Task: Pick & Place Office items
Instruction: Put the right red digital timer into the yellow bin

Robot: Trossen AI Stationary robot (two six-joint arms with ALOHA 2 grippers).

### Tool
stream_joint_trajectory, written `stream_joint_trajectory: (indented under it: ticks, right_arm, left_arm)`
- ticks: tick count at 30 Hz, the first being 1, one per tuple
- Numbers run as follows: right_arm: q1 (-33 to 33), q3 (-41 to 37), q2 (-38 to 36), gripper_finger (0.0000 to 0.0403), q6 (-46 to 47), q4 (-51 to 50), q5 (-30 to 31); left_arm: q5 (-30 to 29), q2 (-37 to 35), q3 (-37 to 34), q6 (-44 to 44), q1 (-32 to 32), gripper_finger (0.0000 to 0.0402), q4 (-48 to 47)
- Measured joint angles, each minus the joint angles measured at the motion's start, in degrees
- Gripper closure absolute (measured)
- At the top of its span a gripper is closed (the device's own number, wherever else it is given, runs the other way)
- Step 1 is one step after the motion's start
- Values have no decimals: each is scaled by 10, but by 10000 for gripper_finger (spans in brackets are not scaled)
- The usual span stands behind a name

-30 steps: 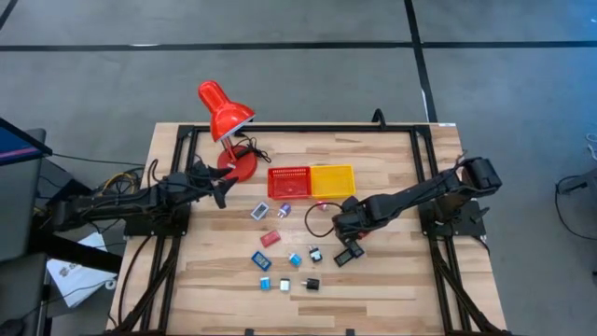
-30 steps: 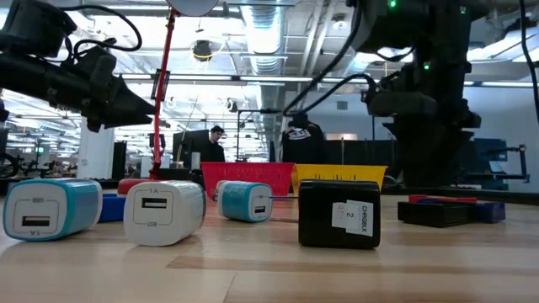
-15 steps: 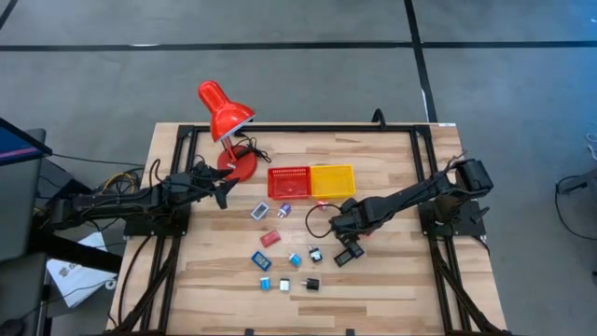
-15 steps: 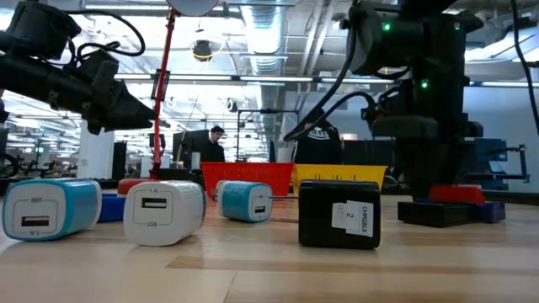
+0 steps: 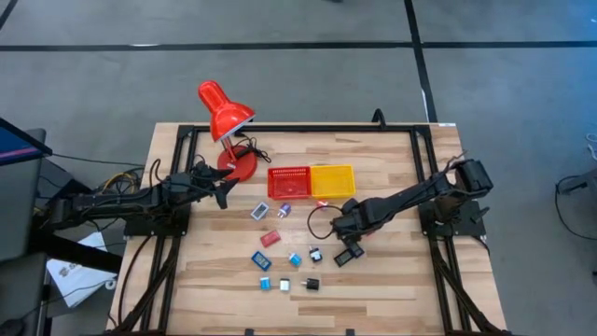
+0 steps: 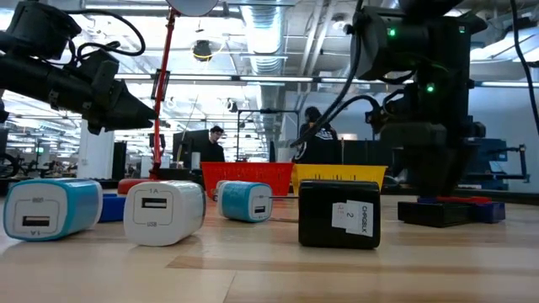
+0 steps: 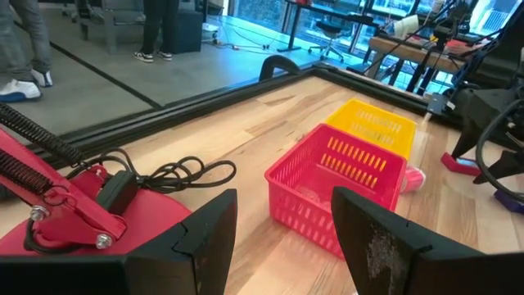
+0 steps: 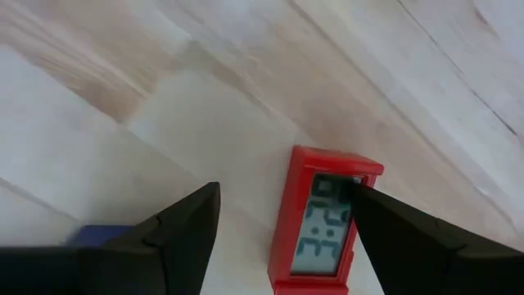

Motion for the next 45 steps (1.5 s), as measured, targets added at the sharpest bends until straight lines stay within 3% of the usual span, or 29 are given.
stream_joint_trajectory:
  ticks: [37,45]
  right_arm:
    - [4,0,-1,133,21,-19,31]
    - [12,-33,-4,133,45,-1,26]
  left_arm:
    - [0,0,0,0,0,206,0]
    - [0,0,0,0,0,206,0]
